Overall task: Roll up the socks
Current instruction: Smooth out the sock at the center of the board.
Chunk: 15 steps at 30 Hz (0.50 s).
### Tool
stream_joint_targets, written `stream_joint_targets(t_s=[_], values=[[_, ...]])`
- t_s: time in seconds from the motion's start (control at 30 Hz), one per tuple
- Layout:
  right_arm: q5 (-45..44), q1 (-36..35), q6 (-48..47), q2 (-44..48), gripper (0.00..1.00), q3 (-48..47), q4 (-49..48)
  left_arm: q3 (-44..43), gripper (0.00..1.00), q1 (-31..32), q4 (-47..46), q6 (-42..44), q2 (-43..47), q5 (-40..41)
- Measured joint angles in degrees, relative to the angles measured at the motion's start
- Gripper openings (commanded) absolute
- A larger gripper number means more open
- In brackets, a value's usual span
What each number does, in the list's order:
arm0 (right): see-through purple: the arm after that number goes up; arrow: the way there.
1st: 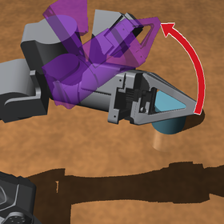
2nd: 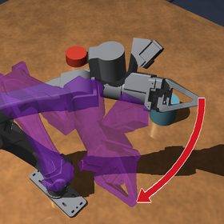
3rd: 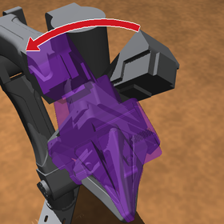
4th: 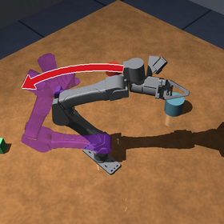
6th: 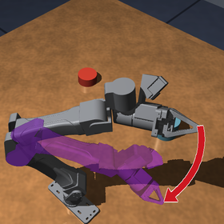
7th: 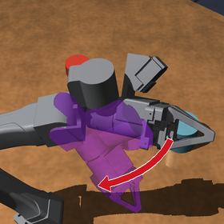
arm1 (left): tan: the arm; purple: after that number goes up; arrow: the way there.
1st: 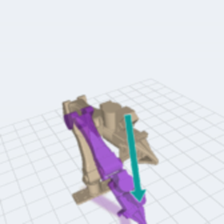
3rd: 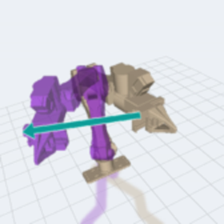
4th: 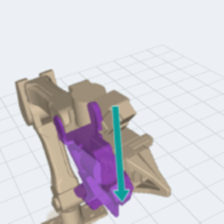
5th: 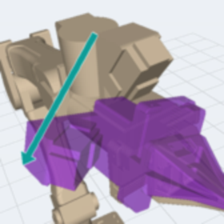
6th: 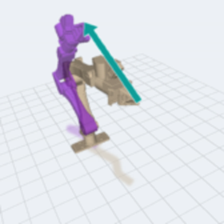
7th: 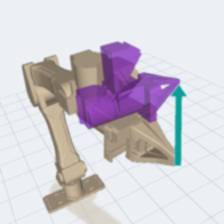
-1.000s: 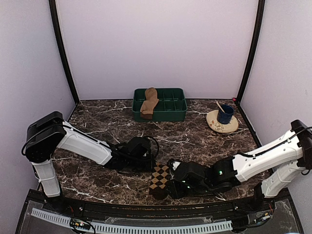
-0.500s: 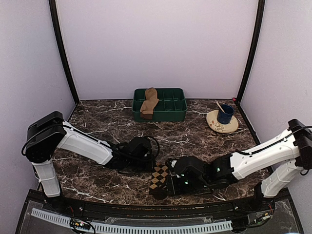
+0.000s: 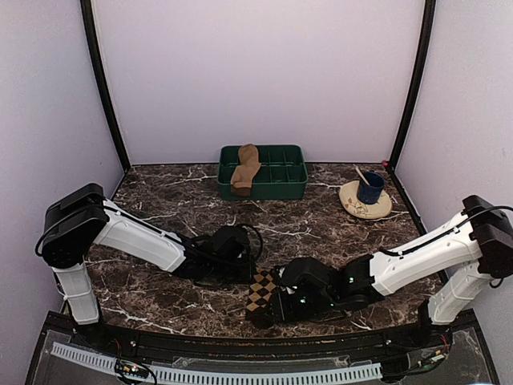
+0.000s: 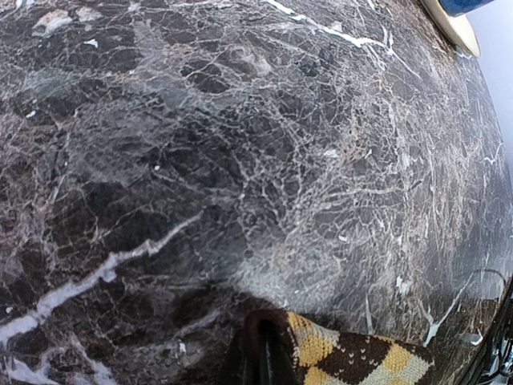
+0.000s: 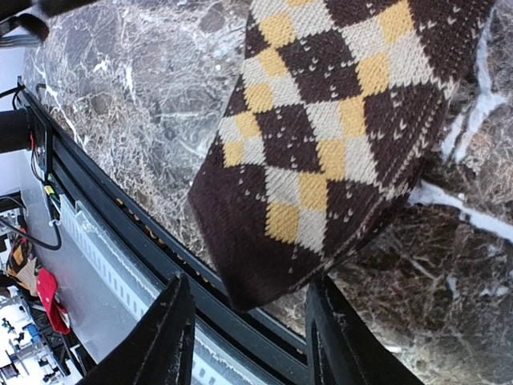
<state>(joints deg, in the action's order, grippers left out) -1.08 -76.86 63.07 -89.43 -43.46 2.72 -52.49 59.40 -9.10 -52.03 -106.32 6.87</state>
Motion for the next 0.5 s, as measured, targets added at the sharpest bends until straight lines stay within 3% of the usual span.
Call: stream_joint_targets(t_s=[0.23, 0.5], values=[[1.46, 1.07, 0.83, -1.03, 0.3, 0.0, -1.31, 0.0, 0.0, 0.02, 0.0, 0.35, 0.0, 0.07], [2.93, 1.7, 1.38, -2.36, 0.07, 0.04, -3.82, 0.04, 0.0, 0.02, -0.04, 0.39, 0.0, 0.11]])
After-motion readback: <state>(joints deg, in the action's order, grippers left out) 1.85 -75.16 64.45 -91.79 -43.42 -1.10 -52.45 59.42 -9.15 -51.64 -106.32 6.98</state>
